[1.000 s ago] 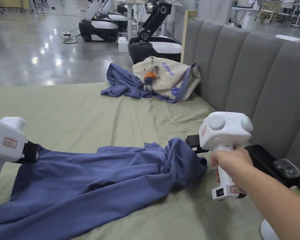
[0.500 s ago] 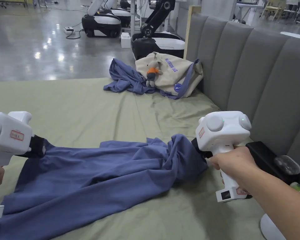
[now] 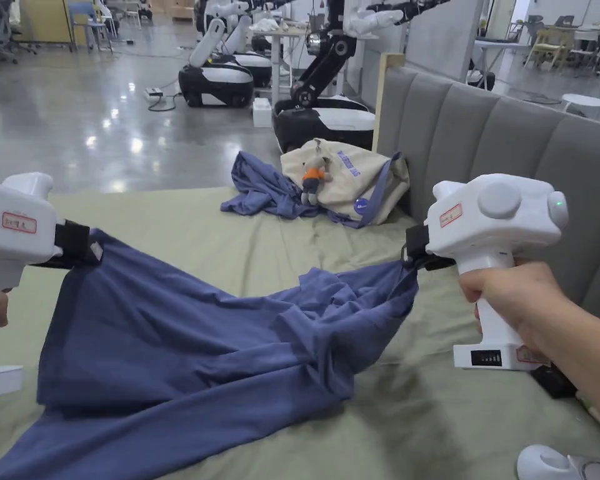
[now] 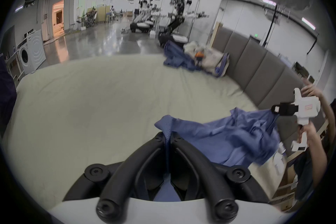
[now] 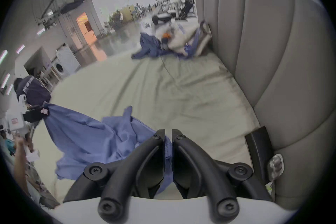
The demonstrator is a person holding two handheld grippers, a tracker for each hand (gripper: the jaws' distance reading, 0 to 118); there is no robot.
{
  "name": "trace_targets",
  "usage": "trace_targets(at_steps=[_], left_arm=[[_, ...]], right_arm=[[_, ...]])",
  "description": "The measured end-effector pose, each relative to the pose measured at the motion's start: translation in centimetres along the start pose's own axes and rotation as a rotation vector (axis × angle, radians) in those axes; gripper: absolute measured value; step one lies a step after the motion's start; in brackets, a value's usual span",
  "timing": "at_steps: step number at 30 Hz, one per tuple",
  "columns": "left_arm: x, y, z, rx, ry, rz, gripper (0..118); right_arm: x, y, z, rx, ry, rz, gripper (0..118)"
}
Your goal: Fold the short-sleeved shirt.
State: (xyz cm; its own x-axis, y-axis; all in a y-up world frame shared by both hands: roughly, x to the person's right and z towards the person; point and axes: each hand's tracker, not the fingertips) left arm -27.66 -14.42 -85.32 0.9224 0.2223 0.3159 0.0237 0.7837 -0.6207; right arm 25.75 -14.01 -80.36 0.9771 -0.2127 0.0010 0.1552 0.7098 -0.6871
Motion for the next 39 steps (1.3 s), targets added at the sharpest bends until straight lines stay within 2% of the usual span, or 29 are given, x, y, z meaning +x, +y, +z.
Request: trace_targets(at_steps=[2,3,5,8,11,14,18,21,27,39], left_arm=[[0.3,2.1,2.5,0.056,-0.057,0.059,6],[0.6,3.5,4.1,0.082,-0.063,0.065,6],[1.5,6.1,7.2,0.131,-0.063,0.020,6],[2.9,10.3,12.6,0.208,-0.048,-0.019,6],[4.5,14.6,18.3,0.293,-0.065,-0.034,6],[6.3,18.7,23.7,0.385,-0.060,-0.078,6],[8.8,22.1,30.9,0.528,-0.041,-0.135,6],[8.8,24.2,33.9,0.568,-0.022,-0.106,6],[8.9,24.6,35.3,0.590,-0.040,-0.121,6],[7.2,24.2,29.0,0.502,-0.009,-0.132,6]], right_arm=[[-1.4,2.0,2.6,0.030,0.009,0.018,8],[-2.6,3.2,4.4,0.085,-0.004,0.065,8],[-4.4,5.4,7.9,0.149,-0.011,0.112,8],[-6.6,9.8,13.7,0.256,0.041,0.059,8],[-9.9,14.1,19.9,0.352,-0.002,0.186,8],[-11.9,17.6,26.0,0.440,0.015,0.151,8],[-13.8,22.0,32.8,0.576,0.000,0.155,8],[-14.9,23.8,36.3,0.625,-0.011,0.153,7],[-15.3,24.6,36.9,0.647,0.006,0.163,7],[-15.6,23.7,28.4,0.541,-0.002,0.174,7]])
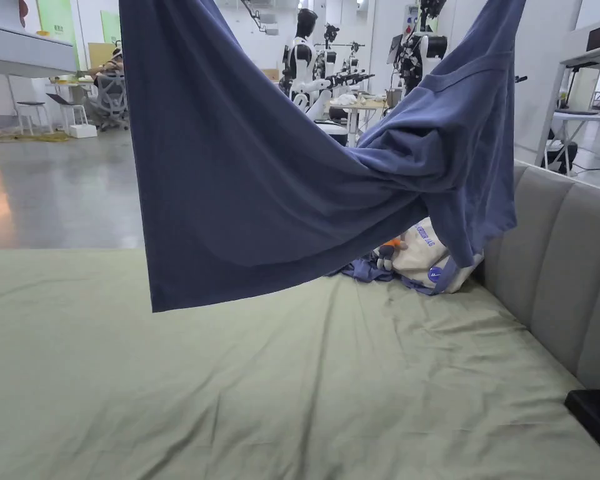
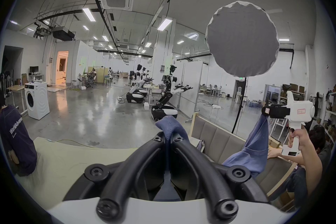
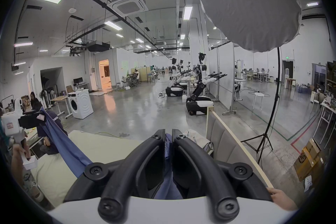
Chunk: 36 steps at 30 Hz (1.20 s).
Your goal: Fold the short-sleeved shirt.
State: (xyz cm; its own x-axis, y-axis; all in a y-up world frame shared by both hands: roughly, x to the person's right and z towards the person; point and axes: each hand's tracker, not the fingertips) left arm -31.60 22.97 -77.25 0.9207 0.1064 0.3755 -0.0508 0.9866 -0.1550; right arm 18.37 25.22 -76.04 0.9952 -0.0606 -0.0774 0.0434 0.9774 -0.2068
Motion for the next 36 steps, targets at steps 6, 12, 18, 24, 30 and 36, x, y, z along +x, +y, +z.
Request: trace_targets(at_steps=[6,12,18,24,30,36], left_arm=[[-1.2,-2.0,-1.9,0.025,0.020,0.018,6],[-3.2,-8.2,-2.1,-0.033,-0.039,-0.016,6],[-4.7,-23.1,0.8,-0.206,-0.118,0.042,6],[-4.5,-39.6,4.5,-0.429,-0.155,0.086,6],[-4.1,-47.9,11.2,-0.469,-0.067,0.198,6],[-5.3,-49.3,16.1,-0.421,-0.064,0.314,6]], right_arm=[[-0.1,-2.9,-5.1,-0.033,0.018,-0.022,7],[1.3,-9.3,-7.3,-0.102,0.056,-0.026,8],[3.4,-23.1,-8.0,-0.286,0.086,-0.014,7],[5.7,-38.9,-6.8,-0.484,0.087,-0.122,7],[7.1,-47.1,1.2,-0.483,0.049,-0.114,7],[8.1,-48.4,6.0,-0.447,0.056,-0.169,7]])
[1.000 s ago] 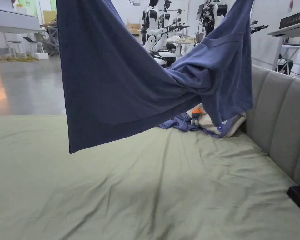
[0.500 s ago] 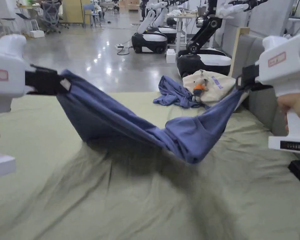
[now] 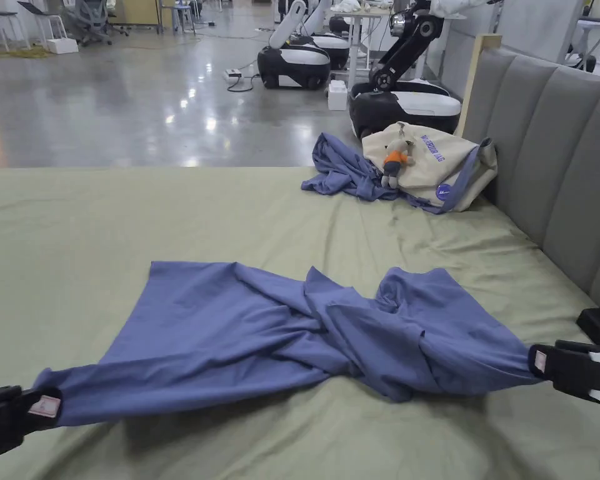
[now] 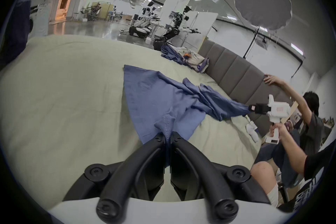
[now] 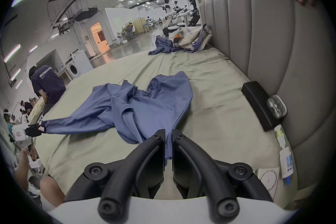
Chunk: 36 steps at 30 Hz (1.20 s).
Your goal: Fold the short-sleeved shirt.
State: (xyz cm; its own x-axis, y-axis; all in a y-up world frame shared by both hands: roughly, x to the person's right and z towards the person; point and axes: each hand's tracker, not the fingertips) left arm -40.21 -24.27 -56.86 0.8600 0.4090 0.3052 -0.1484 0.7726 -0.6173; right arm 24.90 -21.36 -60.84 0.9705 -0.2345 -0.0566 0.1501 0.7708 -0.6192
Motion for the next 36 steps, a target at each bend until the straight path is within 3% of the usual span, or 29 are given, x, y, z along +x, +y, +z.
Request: trace_targets(at_steps=[4,6,9,13,14,15,16,17,18,20,23,29,30,31,32,33,35,36], left_arm=[[0.1,-0.6,2.2,0.030,-0.014,0.031,6],[0.3,-1.5,2.0,-0.001,-0.030,0.034,6],[0.5,-2.5,0.5,-0.076,0.033,-0.029,6],[1.5,-3.3,-0.7,-0.043,0.102,-0.126,10],[2.3,-3.4,-0.6,-0.008,0.154,-0.184,15],[2.5,-3.2,-0.4,0.035,0.196,-0.226,26],[3.0,-2.8,-0.2,0.069,0.214,-0.240,56],[3.7,-2.2,-0.2,0.084,0.249,-0.250,95],[4.6,-1.4,-0.1,0.109,0.282,-0.266,118],[5.7,0.0,1.3,0.233,0.283,-0.303,118],[8.2,1.1,4.5,0.398,0.301,-0.255,118],[12.2,-4.3,11.3,0.444,0.233,-0.139,118],[12.7,-6.1,11.6,0.430,0.213,-0.105,117],[12.8,-7.5,11.8,0.396,0.186,-0.099,104],[13.1,-8.6,12.0,0.396,0.192,-0.107,65],[13.4,-9.6,11.8,0.384,0.226,-0.111,0],[13.4,-10.1,11.9,0.321,0.240,-0.158,0],[13.2,-10.0,11.7,0.286,0.234,-0.164,0]], right_arm=[[0.5,-0.9,1.5,0.013,-0.029,0.000,7],[0.5,-1.7,1.2,-0.023,-0.039,0.044,7],[0.5,-3.2,-0.6,-0.074,-0.080,0.080,7],[-0.3,-5.1,-1.9,-0.075,-0.148,0.168,12],[-0.6,-5.3,-1.7,-0.053,-0.170,0.188,23],[-0.2,-5.4,-2.0,-0.041,-0.171,0.195,51],[-0.4,-5.1,-1.9,-0.023,-0.185,0.197,79],[-0.8,-4.4,-1.5,0.006,-0.194,0.200,96],[-1.4,-3.5,-0.7,0.056,-0.188,0.203,102],[-2.7,-2.0,1.7,0.212,-0.146,0.217,102],[-5.7,-0.6,6.6,0.418,-0.191,0.231,102],[-10.9,-7.3,16.5,0.624,-0.192,0.161,102],[-11.2,-8.7,17.1,0.608,-0.161,0.144,99],[-11.7,-9.9,17.3,0.596,-0.123,0.125,84],[-12.0,-10.9,17.4,0.594,-0.121,0.125,43],[-12.2,-11.5,17.2,0.573,-0.192,0.145,2],[-12.5,-12.0,16.3,0.509,-0.159,0.211,2],[-12.4,-12.1,16.0,0.498,-0.140,0.199,2]])
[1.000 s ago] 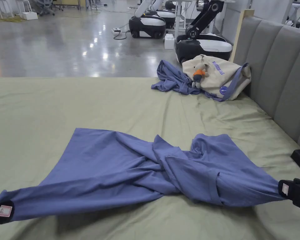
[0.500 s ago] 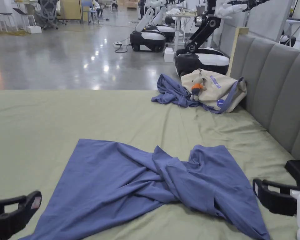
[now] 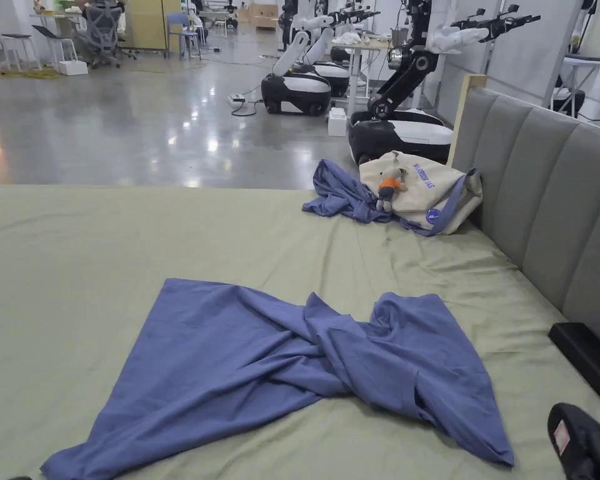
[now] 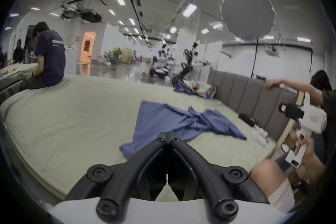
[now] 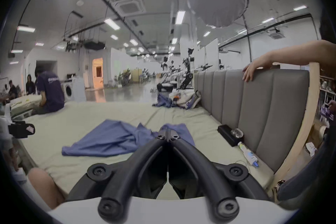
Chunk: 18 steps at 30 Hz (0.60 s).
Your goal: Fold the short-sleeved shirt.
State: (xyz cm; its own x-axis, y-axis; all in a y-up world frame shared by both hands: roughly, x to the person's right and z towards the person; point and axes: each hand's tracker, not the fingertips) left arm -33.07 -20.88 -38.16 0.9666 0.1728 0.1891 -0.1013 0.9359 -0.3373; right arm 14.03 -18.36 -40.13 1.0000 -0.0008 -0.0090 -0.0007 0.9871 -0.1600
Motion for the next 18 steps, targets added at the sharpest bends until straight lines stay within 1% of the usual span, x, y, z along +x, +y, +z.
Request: trace_targets(at_steps=[2,3,5,7,9,10,11,12,13,14,15,16,17,18], left_arm=[[0.0,0.5,-0.2,0.001,0.031,0.005,0],[-0.1,-2.1,-1.1,0.004,0.022,0.008,0],[-0.1,-1.8,-2.0,0.037,0.026,0.010,0],[-0.9,0.9,-3.9,0.019,0.010,-0.018,0],[-1.4,2.7,-7.3,0.000,0.012,-0.068,0],[-1.9,3.7,-9.4,-0.001,-0.003,-0.071,9],[-1.8,6.1,-11.3,0.004,-0.023,-0.072,40],[-2.4,7.6,-14.3,0.004,-0.029,-0.082,103],[-2.8,8.9,-17.2,-0.019,-0.023,-0.098,118],[-3.3,10.4,-20.8,-0.100,-0.007,-0.118,118],[-4.5,11.6,-23.2,-0.091,-0.016,-0.112,118],[-5.2,13.1,-26.7,-0.147,0.020,-0.095,118],[-5.5,14.5,-30.1,-0.229,0.051,-0.083,118],[-6.1,15.6,-33.8,-0.295,0.036,-0.066,118]], right_arm=[[0.3,-0.2,-0.4,-0.025,0.012,-0.047,2],[0.3,-0.1,-0.7,-0.031,0.010,-0.053,2],[0.3,-0.2,-1.0,-0.029,0.003,-0.059,2],[0.6,-0.2,-1.0,-0.034,0.008,-0.062,2],[0.6,-0.2,-1.2,-0.045,0.011,-0.059,2],[0.7,-0.2,-1.3,-0.057,0.021,-0.064,2],[0.7,-0.3,-1.4,-0.062,0.023,-0.065,2],[0.7,-0.3,-1.4,-0.067,0.021,-0.064,2],[0.8,-0.3,-1.5,-0.076,0.026,-0.063,2],[0.8,-0.3,-1.5,-0.080,0.032,-0.057,2],[0.8,-0.3,-1.6,-0.081,0.030,-0.046,2],[0.9,-0.3,-1.8,-0.090,0.030,-0.033,2],[0.9,-0.3,-2.1,-0.102,0.033,-0.016,2],[0.9,-0.2,-2.3,-0.113,0.031,-0.002,2]])
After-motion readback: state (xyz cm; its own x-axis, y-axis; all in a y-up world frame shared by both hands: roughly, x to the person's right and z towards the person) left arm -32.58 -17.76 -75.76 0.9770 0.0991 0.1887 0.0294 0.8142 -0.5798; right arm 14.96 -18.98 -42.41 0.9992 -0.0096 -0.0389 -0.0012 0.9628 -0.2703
